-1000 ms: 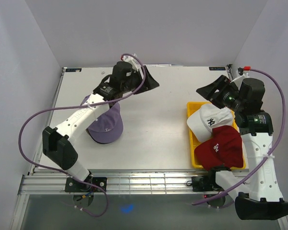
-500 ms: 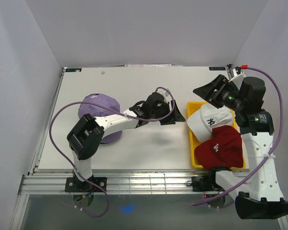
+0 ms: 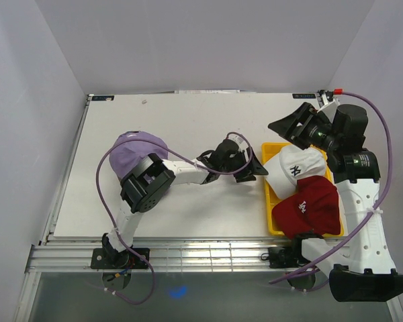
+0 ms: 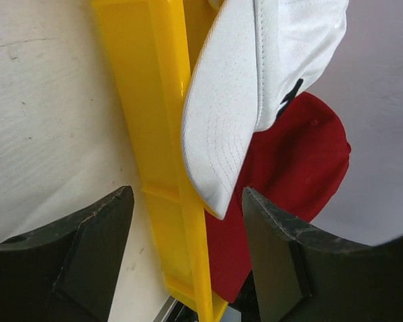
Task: Stack the hats
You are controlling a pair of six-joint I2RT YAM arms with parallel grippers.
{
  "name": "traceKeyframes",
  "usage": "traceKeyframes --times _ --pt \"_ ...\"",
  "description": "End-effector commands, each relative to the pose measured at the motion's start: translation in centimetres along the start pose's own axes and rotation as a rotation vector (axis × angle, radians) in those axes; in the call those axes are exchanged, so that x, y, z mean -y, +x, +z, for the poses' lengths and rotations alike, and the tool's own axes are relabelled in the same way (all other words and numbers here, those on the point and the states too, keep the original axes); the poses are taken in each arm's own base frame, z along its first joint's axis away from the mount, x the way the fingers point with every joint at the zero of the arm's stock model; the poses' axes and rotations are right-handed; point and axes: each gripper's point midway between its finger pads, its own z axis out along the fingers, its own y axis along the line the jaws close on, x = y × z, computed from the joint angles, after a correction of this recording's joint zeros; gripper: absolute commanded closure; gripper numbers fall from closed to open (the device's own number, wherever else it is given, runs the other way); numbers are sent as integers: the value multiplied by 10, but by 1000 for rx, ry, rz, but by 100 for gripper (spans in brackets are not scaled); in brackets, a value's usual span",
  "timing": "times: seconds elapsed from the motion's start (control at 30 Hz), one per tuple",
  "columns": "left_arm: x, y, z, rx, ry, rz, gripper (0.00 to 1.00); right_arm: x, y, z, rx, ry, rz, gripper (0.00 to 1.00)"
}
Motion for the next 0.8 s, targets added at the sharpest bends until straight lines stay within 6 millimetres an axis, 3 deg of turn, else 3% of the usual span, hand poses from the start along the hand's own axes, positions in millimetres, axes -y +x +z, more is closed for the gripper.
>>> traceKeyframes --times 0.0,0.77 --pt "48 -13 -2 32 133 12 25 -5 -5 3 14 -39 -29 33" --pt "44 -11 13 9 139 -25 28 -2 -1 7 8 -50 -23 32"
